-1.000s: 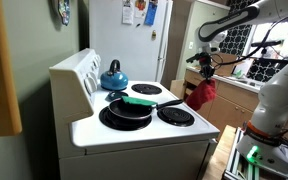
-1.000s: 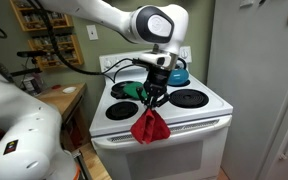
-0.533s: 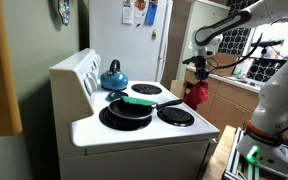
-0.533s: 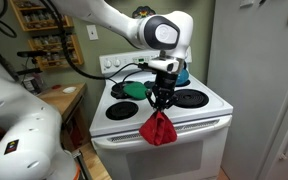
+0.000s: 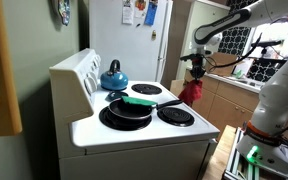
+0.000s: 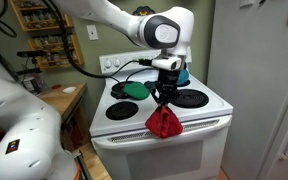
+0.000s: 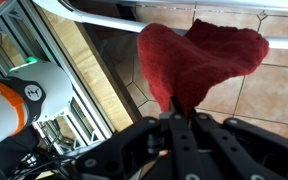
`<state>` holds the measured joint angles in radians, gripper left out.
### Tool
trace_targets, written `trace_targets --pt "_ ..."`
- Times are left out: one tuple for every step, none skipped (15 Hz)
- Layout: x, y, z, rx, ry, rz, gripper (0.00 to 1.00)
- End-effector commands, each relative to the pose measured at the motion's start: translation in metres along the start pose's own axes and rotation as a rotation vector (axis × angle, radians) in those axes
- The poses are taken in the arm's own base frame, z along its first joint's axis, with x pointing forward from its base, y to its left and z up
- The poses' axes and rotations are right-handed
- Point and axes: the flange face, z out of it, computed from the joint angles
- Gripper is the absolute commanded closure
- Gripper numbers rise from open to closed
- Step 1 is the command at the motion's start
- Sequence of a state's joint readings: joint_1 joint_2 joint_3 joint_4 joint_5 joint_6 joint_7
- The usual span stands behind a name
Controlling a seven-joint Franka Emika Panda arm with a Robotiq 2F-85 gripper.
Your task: Pick up the red cloth and hang it on the oven door handle
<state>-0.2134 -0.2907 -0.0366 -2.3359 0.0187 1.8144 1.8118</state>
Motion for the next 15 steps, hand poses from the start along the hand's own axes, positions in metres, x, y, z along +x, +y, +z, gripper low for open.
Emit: trace_targets --pt "-0.008 -0.003 0.005 -0.011 -0.066 -0.047 0.99" --pt "-0.011 -0.004 0.006 -0.015 -0.079 -0.057 0.99" --pt "-0.015 -0.004 0.007 -0.013 -0.093 -0.075 0.99" --pt "-0.017 -0.004 0.005 -0.004 -0.101 -0.095 0.99" --pt "-0.02 -0.004 0.006 0.001 -0.104 -0.113 0.99" --pt "-0.022 -0.005 0.008 -0.002 -0.102 -0.136 0.99" --pt "-0.024 -0.006 0.012 -0.006 -0.1 -0.15 0.99" --pt "-0.024 -0.008 0.018 -0.025 -0.101 -0.164 0.99" --pt "-0.023 -0.01 0.025 -0.044 -0.099 -0.173 0.99" --pt "-0.023 -0.012 0.032 -0.058 -0.099 -0.18 0.99" --pt "-0.021 -0.014 0.037 -0.069 -0.102 -0.181 0.99" --pt "-0.02 -0.015 0.037 -0.07 -0.109 -0.184 0.99" --pt "-0.019 -0.015 0.035 -0.066 -0.122 -0.189 0.99" --pt "-0.018 -0.014 0.032 -0.058 -0.132 -0.192 0.99" --pt "-0.017 -0.012 0.027 -0.049 -0.138 -0.198 0.99"
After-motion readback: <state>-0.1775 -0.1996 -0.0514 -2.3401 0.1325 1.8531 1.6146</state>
